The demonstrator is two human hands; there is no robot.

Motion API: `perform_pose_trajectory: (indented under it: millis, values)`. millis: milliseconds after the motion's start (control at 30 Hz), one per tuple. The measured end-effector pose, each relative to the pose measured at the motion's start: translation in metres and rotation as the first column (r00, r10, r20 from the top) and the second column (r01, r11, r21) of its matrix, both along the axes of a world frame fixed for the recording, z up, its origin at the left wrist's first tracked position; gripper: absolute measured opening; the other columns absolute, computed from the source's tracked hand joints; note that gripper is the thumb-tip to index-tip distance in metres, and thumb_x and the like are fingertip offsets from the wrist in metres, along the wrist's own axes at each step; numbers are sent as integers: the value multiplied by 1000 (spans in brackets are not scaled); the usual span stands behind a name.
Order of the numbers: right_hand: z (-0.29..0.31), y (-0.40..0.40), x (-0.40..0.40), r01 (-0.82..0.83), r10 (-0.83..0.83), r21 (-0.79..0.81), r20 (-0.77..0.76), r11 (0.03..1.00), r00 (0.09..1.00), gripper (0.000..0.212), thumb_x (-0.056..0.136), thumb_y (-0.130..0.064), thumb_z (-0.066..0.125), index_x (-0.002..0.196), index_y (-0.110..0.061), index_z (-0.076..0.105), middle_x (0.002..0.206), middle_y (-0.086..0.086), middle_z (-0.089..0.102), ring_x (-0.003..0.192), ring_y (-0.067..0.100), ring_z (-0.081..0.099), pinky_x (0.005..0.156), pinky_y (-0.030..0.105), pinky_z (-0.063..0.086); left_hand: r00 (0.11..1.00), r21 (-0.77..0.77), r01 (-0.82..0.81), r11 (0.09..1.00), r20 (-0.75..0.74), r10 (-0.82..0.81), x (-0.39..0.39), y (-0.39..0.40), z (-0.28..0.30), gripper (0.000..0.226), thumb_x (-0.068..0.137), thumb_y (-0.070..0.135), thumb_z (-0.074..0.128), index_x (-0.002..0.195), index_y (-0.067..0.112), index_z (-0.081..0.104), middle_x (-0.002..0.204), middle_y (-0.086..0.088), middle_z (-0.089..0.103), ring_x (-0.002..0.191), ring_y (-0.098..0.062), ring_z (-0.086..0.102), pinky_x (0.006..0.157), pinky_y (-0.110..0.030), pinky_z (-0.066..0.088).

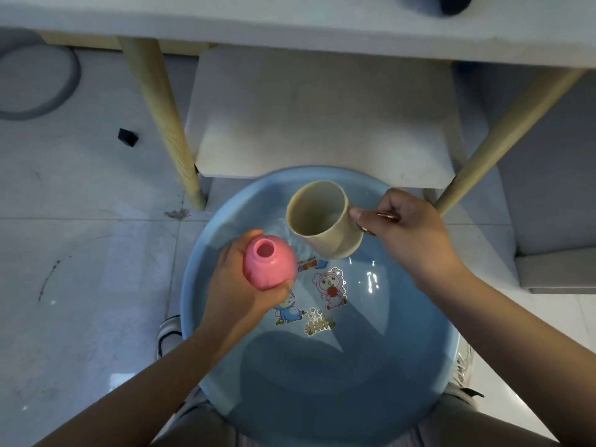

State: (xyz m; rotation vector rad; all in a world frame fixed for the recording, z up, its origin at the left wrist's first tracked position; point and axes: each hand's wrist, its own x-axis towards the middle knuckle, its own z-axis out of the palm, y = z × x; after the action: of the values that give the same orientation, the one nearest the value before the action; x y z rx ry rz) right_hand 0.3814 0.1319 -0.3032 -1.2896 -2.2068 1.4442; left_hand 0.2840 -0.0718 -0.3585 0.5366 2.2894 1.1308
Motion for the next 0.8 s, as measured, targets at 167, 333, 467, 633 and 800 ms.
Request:
perform_pose_trajectory:
  millis: [167, 333, 467, 633, 800]
  values:
    - [33, 3, 4, -54, 55, -92, 4, 994, 998, 42, 78, -21, 74, 56, -15, 39, 49, -6, 39, 46, 6, 32, 46, 20, 24, 997, 40, 76, 996, 32, -77, -11, 1, 50, 77, 53, 22, 90, 114, 42, 47, 105, 26, 52, 95, 1, 54, 73, -11, 45]
    - [100, 12, 16, -177, 184, -149, 36, 973, 982, 33, 74, -22, 76, 60, -13, 47, 57, -1, 42, 57, 11, 36, 51, 25, 24, 966, 39, 256, 966, 33, -257, -21, -10, 121, 75, 34, 52, 73, 105, 46, 49, 106, 22, 57, 95, 6, 57, 70, -10, 47]
    - [143, 10, 33, -283, 302, -230, 51, 931, 952, 36, 70, -23, 78, 49, -19, 48, 58, 2, 46, 61, 18, 38, 58, 29, 27, 922, 3, 388, 922, 13, -388, -19, -25, 187, 77, 36, 47, 77, 109, 43, 51, 107, 20, 61, 94, 13, 57, 69, -5, 46]
    - [209, 4, 64, -356, 338, -325, -112, 876, 935, 35, 81, -8, 67, 54, -15, 47, 45, -7, 46, 50, 11, 38, 53, 22, 27, 921, -17, 380, 925, -88, -380, -7, -41, 269, 68, 49, 27, 89, 103, 44, 52, 98, 14, 64, 86, 11, 60, 62, -9, 49]
    - [256, 3, 73, -255, 190, -320, -220, 913, 957, 30, 87, -9, 62, 62, -12, 46, 43, -8, 43, 36, 2, 33, 49, 17, 28, 955, 80, 255, 964, -175, -239, 0, -33, 319, 54, 66, 11, 84, 98, 39, 50, 96, 16, 60, 79, 2, 60, 57, -13, 46]
